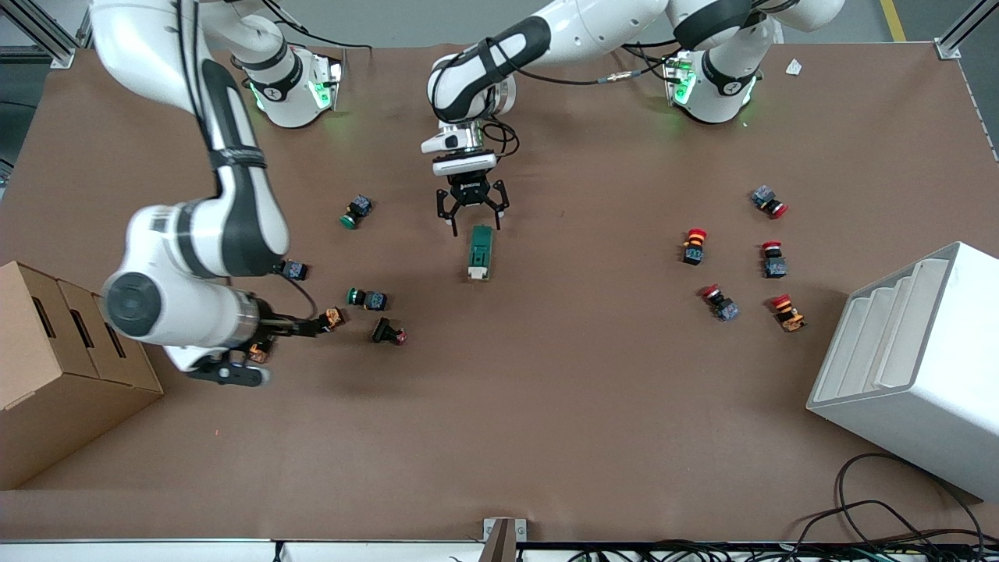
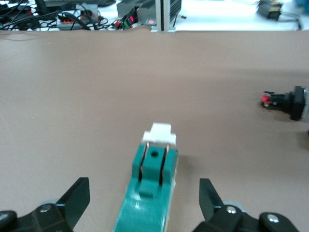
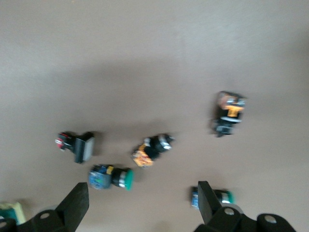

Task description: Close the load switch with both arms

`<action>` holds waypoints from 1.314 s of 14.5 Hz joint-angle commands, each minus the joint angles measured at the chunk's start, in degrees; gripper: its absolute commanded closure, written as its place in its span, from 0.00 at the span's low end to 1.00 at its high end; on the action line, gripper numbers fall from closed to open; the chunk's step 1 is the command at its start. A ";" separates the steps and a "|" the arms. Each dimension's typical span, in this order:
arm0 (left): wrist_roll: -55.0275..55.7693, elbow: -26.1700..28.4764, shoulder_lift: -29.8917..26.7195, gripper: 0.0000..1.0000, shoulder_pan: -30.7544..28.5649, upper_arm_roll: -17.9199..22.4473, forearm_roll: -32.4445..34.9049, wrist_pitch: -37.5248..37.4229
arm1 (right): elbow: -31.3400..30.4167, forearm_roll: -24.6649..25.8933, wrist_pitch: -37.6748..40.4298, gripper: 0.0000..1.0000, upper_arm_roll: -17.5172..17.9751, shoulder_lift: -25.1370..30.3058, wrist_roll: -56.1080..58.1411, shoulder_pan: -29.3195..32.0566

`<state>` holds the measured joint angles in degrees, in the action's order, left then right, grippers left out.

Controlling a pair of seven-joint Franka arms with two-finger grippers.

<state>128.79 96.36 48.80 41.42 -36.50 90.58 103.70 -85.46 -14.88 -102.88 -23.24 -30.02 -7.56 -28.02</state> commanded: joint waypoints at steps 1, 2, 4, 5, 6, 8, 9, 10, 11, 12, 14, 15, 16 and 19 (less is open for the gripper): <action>-11.77 -3.79 -2.65 0.00 -6.24 -4.27 -7.67 0.89 | -2.08 3.18 3.19 0.00 -2.85 4.95 5.09 -0.28; -16.16 -5.73 -3.26 0.00 -8.26 -5.76 -10.57 0.45 | -2.17 3.28 4.69 0.00 -3.91 6.01 6.14 -0.28; -25.73 -9.07 -5.10 0.00 -11.60 -7.00 -16.89 0.19 | -2.34 5.81 6.80 0.00 -4.88 8.73 7.12 -0.11; -29.87 -10.91 -5.90 0.00 -12.49 -7.01 -19.45 0.18 | -2.52 7.83 7.60 0.00 -4.54 10.31 7.12 0.68; -33.74 -12.93 -6.51 0.00 -13.63 -7.01 -21.47 0.10 | -2.60 8.98 9.17 0.00 -3.40 12.07 7.12 2.51; -40.34 -16.63 -6.96 0.00 -16.88 -7.18 -25.52 -0.86 | -3.39 9.86 10.94 0.00 3.16 15.41 7.29 9.87; -43.24 -17.51 -7.83 0.00 -18.29 -7.18 -26.93 -1.48 | -4.27 11.78 10.94 0.00 5.98 17.17 7.99 12.78; -47.45 -17.70 -8.80 0.00 -20.30 -7.18 -28.95 -1.57 | -5.58 13.11 10.94 0.00 7.14 19.01 8.43 14.21; -50.28 -17.79 -10.02 0.00 -22.32 -7.18 -30.71 -1.57 | -6.64 13.21 10.94 0.00 7.59 20.60 8.53 15.26; -53.44 -18.57 -11.08 0.00 -24.78 -7.27 -32.46 -1.49 | -7.34 13.21 10.94 0.00 8.73 21.66 8.53 16.75; -62.13 -21.11 -12.58 0.00 -28.74 -7.97 -37.64 -1.57 | -9.27 13.47 10.51 0.00 14.33 24.03 8.53 21.93; -66.00 -22.26 -13.28 0.00 -30.67 -7.80 -40.19 -1.49 | -10.59 14.34 9.98 0.00 16.80 25.26 8.53 23.87; -68.73 -22.53 -14.85 0.00 -31.56 -7.27 -43.17 -1.23 | -12.34 14.96 8.59 0.00 19.61 26.49 8.44 26.24; -70.95 -22.36 -18.80 0.00 -31.93 0.43 -55.82 3.24 | -14.73 15.14 7.34 0.00 21.83 28.78 8.53 28.72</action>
<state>59.37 73.16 33.27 8.53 -40.93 41.05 104.18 -96.05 -0.98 -93.92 -3.71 -4.87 0.76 -1.72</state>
